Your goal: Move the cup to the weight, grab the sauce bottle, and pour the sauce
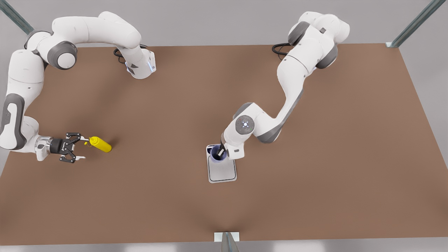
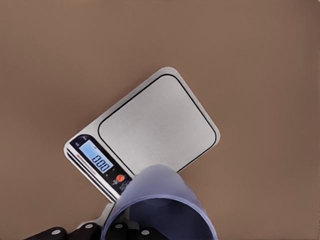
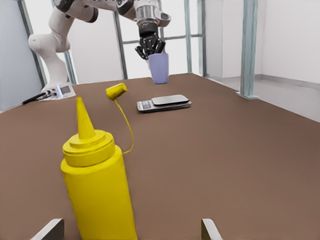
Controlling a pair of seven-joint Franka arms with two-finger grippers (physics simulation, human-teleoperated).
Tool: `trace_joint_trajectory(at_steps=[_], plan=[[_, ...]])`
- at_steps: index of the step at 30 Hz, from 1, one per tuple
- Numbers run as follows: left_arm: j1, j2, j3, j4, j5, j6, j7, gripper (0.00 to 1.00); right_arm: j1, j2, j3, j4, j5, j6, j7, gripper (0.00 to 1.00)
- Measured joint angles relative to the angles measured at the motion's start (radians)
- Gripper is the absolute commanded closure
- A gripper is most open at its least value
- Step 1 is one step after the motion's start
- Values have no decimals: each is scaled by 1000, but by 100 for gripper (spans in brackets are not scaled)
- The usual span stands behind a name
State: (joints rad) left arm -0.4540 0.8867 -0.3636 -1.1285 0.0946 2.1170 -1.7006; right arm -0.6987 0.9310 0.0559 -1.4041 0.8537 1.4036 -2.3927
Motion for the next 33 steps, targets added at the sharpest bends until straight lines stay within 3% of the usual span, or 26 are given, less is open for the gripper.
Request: trace_joint_trajectory(at_steps=[13,14,15,16,33], plan=[[8,67,8,46,160,34,2,79,-51,-10,-2,-65,-67,-15,-45,0],[9,67,9,46,163,34,7,50,-50,-12,-2,-79,-67,-9,-61,0],[9,68,9,44,168,37,20,7,-50,-12,-2,-91,-67,-6,-63,0],[9,68,9,44,172,37,25,0,-48,-12,-2,-91,-67,-6,-63,0],[11,66,10,44,185,28,21,0,-26,-14,4,-128,-55,58,-68,0]])
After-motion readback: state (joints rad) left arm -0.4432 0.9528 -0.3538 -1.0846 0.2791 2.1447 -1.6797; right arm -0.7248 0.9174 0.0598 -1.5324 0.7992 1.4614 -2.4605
